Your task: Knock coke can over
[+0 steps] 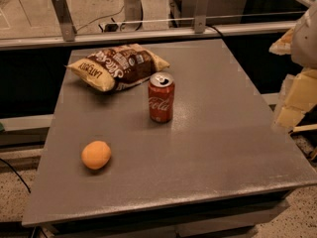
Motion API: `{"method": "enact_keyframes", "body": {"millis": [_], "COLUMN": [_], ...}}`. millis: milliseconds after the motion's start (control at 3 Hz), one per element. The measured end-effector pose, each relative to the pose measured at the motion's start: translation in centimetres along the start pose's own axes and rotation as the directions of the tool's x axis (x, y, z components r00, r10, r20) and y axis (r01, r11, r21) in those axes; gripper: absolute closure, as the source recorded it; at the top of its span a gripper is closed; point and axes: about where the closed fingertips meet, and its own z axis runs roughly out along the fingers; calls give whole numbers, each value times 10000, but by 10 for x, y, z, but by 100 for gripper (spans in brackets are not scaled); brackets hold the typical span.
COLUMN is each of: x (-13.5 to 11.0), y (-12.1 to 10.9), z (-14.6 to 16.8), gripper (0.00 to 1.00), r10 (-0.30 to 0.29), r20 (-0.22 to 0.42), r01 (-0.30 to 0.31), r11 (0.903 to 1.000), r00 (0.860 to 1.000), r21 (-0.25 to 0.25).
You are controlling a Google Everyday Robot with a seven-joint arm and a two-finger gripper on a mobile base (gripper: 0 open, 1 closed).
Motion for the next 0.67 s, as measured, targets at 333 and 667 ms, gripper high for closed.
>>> {"method": "enact_keyframes", "body": {"millis": [333,667], "x": [0,-9], "y": [0,-13], "z": [0,5], "gripper": [0,0], "r10": [0,-134], "r20": [1,482], "r01": [0,124], "r11": [10000,9997], "r00": [10000,9987], "r21": [2,213]}}
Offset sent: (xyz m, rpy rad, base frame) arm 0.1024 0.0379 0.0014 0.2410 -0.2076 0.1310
